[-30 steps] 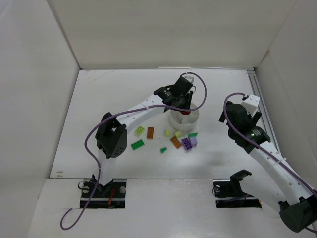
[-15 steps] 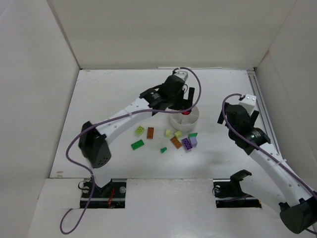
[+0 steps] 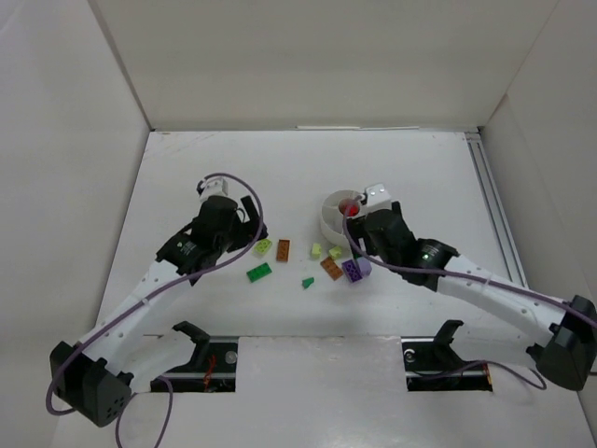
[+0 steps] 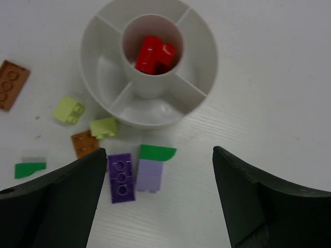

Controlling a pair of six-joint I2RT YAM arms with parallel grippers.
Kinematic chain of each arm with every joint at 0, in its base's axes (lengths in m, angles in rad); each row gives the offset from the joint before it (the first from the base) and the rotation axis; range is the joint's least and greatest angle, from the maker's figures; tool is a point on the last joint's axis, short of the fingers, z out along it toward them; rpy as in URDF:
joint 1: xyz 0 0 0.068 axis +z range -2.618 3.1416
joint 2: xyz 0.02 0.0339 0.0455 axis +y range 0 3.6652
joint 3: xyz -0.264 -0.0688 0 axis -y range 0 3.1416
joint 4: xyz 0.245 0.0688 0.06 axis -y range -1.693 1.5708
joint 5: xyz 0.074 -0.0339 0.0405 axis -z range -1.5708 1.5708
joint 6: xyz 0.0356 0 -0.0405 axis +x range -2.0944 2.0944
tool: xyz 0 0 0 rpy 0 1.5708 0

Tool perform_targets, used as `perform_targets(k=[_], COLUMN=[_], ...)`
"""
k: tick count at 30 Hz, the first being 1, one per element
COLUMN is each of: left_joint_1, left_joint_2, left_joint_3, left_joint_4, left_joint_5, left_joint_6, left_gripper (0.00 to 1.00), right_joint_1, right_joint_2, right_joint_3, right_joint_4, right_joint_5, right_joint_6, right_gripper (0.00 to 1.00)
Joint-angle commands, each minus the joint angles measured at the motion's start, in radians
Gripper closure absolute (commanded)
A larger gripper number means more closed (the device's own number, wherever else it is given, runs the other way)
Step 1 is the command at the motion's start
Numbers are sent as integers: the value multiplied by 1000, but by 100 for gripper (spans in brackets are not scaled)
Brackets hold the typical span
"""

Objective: Sort the legos into containers by color

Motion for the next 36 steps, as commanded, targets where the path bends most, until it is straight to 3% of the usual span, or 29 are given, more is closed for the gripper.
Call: perform_targets(k=[1,8,18,34,36], left_joint_1=[20,29,29,29,29], left_joint_2=[-123,-234,-214,-203,-203], left_joint_3=[-103,-200,-222,-222,-222], left_joint_4=[-29,-71,-48,-26,-26], left_joint_5=[16,36,77,108,108], left_joint_6=[-112,-203,-212,-193,-193], left_gripper=[0,0,0,0,0], right_joint_1=[69,166,175,175,175], right_joint_2=[88,349,696,856,865], right_joint_3=[76,199,458,500,509], right_joint_4=[113,160,-107,-72,-72], right_joint_5=[-54,-76,12,35,44], right_joint_6=[37,145,407,452,452], right_gripper=[13,13,26,35,40])
